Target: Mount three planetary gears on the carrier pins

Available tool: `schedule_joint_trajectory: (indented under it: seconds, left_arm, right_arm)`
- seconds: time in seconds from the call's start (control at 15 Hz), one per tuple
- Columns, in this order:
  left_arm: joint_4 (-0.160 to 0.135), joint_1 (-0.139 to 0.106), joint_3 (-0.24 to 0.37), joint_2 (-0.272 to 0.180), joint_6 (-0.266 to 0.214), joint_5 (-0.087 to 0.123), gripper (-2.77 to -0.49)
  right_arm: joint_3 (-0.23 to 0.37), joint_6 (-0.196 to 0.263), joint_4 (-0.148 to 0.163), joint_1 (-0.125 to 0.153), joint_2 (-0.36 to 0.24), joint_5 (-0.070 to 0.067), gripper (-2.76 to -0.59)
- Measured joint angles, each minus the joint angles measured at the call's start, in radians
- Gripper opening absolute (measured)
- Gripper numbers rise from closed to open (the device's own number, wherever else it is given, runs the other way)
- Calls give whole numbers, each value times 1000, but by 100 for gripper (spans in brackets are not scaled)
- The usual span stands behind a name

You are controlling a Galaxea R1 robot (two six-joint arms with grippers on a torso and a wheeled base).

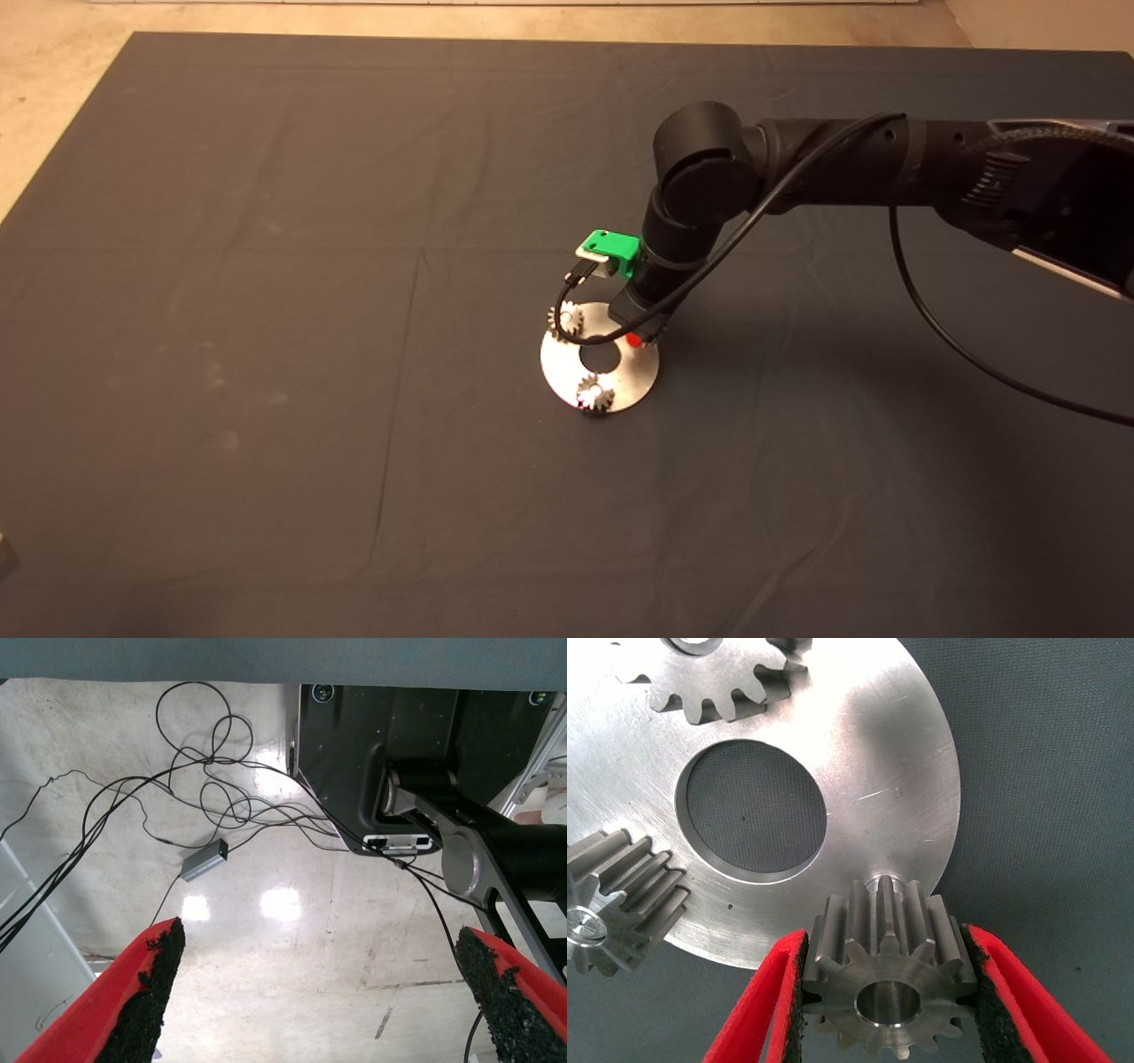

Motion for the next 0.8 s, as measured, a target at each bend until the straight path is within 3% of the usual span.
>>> schedule_joint_trajectory:
  seconds: [0.2,0.4,0.8]
  left_arm:
    - [0,0,0,0,0,0,-109]
    - [0,0,0,0,0,0,-109]
    - [0,0,0,-8,0,0,-109]
  right_arm:
    - [-6,0,0,0,0,1,-228]
    - [-70,1,-1,-12,3,20,-228]
    - [-66,1,-4,-13,3,20,-228]
